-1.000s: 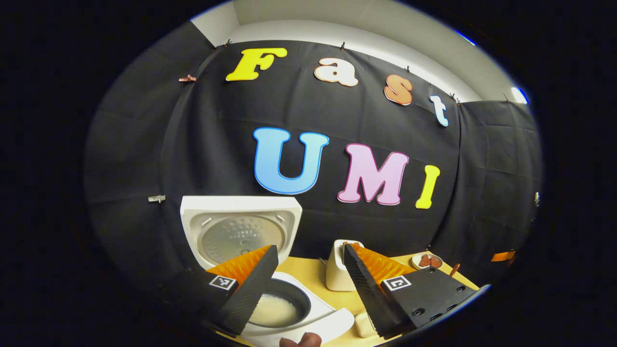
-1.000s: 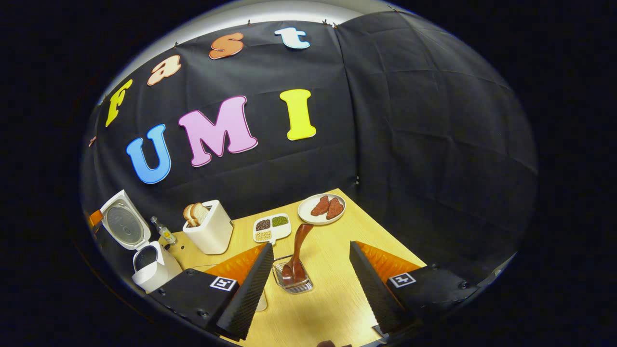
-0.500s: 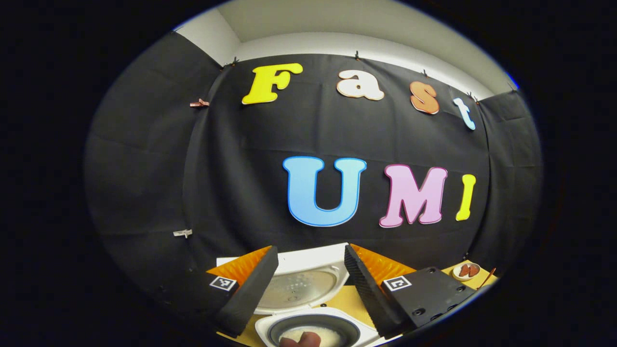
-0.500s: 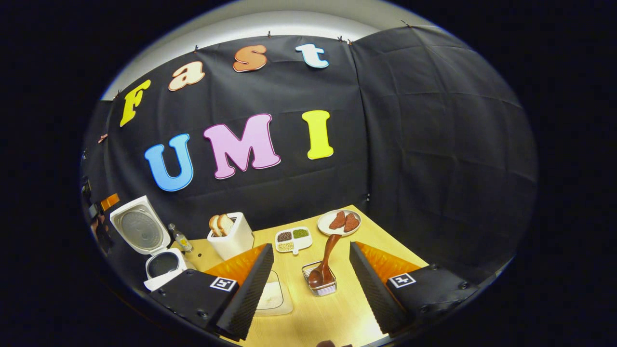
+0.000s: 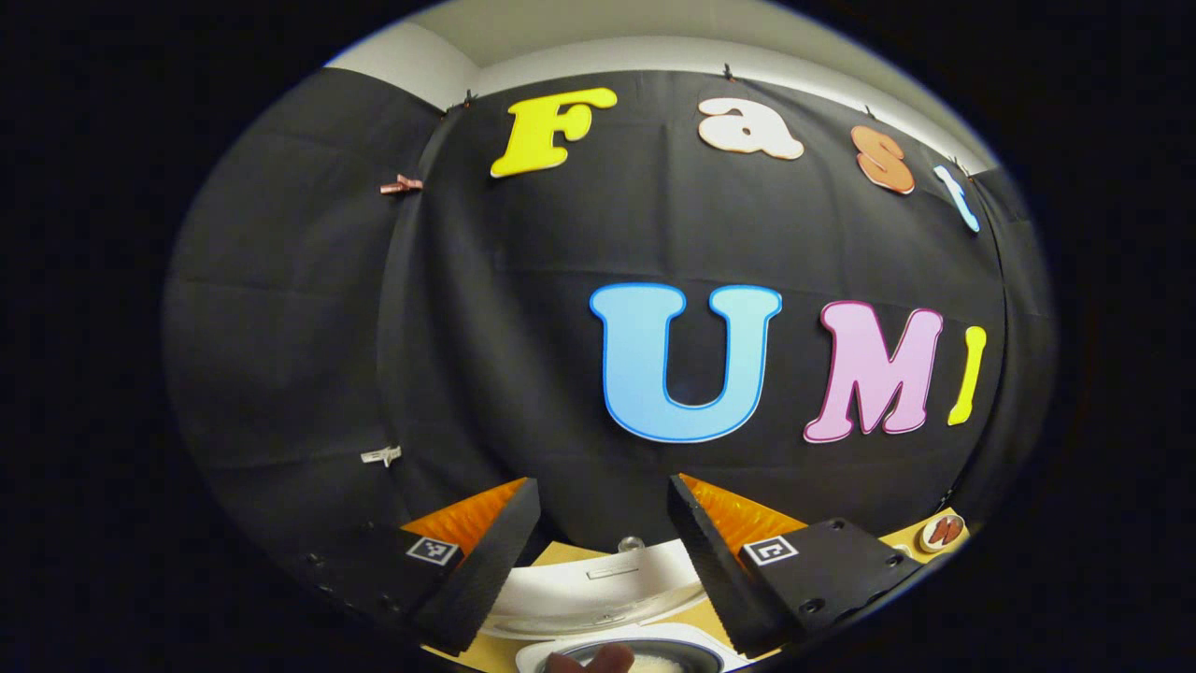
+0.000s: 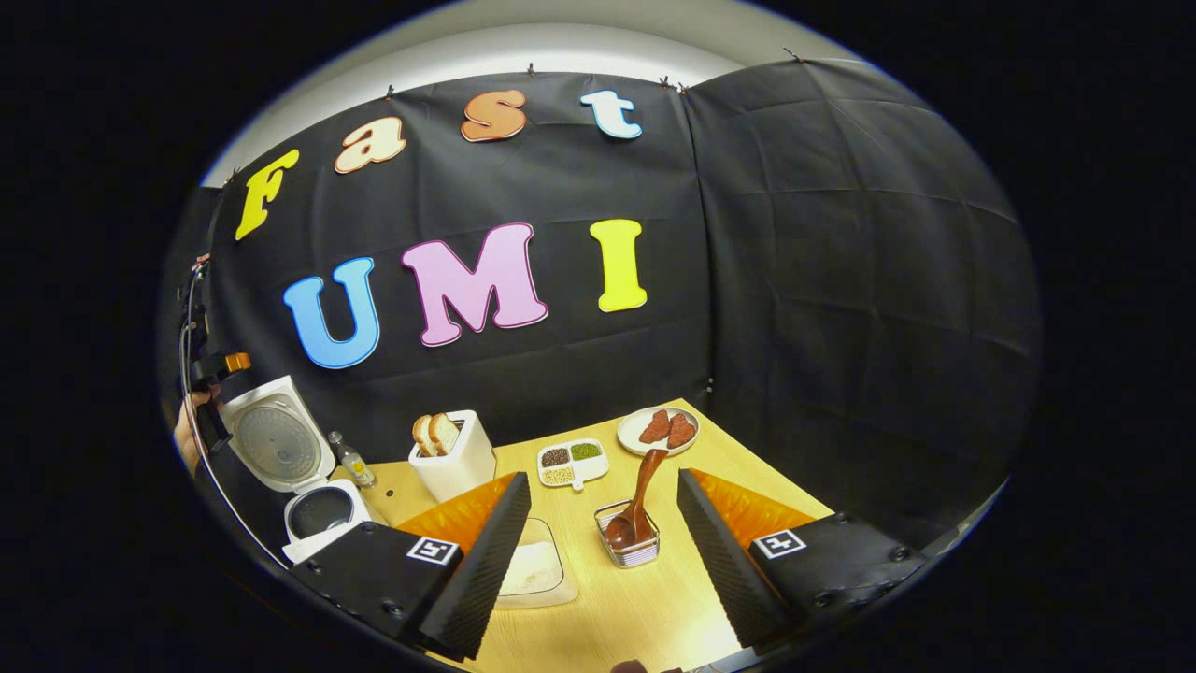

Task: Close the left gripper, press the button to open the rice cooker; take a wooden spoon from the chopstick holder with the right hand, scoop a spoonful of rice and pour it into the rice cooker, then put the wooden spoon back into the chopstick holder.

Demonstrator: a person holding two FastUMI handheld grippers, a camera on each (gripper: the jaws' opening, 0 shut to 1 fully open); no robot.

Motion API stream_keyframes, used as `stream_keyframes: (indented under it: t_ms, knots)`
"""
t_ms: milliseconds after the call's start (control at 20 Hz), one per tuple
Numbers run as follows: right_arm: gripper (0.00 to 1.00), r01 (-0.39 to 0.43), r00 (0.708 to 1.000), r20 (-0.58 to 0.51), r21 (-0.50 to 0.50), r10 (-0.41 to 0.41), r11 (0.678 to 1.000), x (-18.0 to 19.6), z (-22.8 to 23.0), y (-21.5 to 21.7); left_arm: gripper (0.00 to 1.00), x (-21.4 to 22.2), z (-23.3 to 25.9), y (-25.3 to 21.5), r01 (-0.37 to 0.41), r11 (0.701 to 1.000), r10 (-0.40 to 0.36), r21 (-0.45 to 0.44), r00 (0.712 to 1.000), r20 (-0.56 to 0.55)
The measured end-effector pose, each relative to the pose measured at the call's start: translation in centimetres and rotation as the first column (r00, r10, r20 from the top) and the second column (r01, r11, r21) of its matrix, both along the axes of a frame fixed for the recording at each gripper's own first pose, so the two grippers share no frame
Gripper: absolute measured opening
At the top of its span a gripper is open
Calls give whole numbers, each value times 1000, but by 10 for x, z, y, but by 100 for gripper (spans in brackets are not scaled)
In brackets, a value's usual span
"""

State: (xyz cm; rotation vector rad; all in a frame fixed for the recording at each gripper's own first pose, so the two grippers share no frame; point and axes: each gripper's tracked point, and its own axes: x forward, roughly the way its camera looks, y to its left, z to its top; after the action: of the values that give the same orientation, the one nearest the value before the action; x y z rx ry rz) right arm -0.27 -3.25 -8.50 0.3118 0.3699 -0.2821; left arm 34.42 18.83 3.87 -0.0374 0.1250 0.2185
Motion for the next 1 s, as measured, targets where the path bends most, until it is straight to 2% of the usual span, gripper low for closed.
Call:
stream_keyframes:
  t_ms: [100, 200, 300, 400, 700, 1000]
  knots:
    - [98, 1, 1000, -5, -10, -1, 1000, -5, 0, -2, 95, 8, -19, 5, -27, 999, 28, 20, 997, -67]
    - [98, 0, 1000, -10, -13, 0, 1000, -7, 0, -3, 95, 11, -42, 2, -35, 999, 33, -12, 991, -127]
    - [98, -6, 1000, -14, -15, 6, 1000, -6, -3, -5, 98, 6, -39, 0, -54, 997, 48, -54, 991, -122]
    - [98, -12, 1000, -26, -11, 12, 1000, -6, -8, -8, 99, -4, -39, -10, -64, 996, 56, -56, 990, -129]
    - [98, -50, 998, -44, 11, 51, 999, 5, -19, -13, 99, -58, -61, -44, -100, 992, 86, -72, 980, -179]
    - [99, -89, 996, -24, 45, 90, 995, 22, -14, -19, 96, -115, -115, -78, -155, 981, 119, -120, 957, -263]
